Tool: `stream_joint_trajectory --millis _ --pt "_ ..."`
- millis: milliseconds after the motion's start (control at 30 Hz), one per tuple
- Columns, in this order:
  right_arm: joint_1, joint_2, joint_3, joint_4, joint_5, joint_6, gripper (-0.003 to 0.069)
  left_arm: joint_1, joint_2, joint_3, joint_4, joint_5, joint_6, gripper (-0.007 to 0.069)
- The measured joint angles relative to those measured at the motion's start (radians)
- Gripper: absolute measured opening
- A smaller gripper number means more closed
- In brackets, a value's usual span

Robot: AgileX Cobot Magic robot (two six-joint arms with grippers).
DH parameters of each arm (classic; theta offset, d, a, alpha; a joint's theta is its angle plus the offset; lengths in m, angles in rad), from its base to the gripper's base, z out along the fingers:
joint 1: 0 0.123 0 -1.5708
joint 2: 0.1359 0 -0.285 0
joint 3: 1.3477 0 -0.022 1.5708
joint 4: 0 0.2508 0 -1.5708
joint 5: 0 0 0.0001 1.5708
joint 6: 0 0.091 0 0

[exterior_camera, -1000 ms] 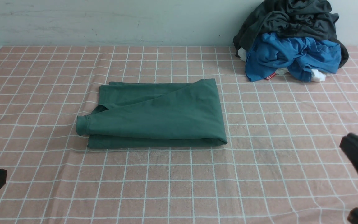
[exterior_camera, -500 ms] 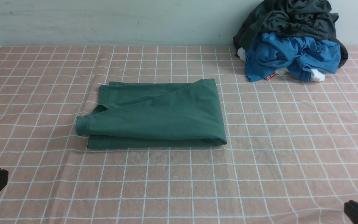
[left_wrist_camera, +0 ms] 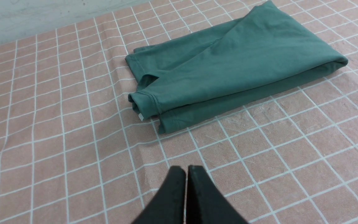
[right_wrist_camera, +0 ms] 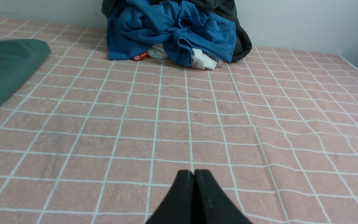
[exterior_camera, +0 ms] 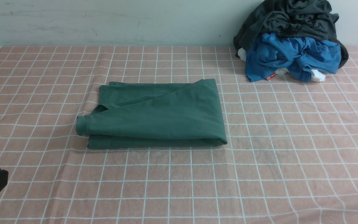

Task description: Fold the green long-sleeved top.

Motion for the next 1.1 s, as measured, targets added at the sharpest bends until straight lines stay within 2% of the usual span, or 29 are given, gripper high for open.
stream_joint_trajectory --millis 600,767,833,933,1033,1100 --pt "-0.001 0.0 0.0 0.0 0.004 0.003 -0.0013 0.0 -0.003 0.007 -0.004 0.014 0.0 -0.0003" --pt "-0.001 0.0 0.0 0.0 0.004 0.003 -0.0013 0.005 -0.11 0.115 -0.002 -0.039 0.001 -0.0003" --pt "-0.001 0.0 0.0 0.0 0.004 0.003 -0.0013 0.016 -0.185 0.175 0.009 -0.084 0.001 -0.0003" --pt "-0.001 0.0 0.0 0.0 0.004 0.003 -0.0013 0.061 -0.342 0.328 0.011 -0.255 0.001 -0.0003" --pt "-0.001 0.0 0.0 0.0 0.005 0.003 -0.0013 0.112 -0.386 0.454 0.012 -0.405 0.001 -0.0003" --pt "-0.001 0.0 0.0 0.0 0.005 0.004 -0.0013 0.144 -0.39 0.5 0.012 -0.442 0.001 -0.0003"
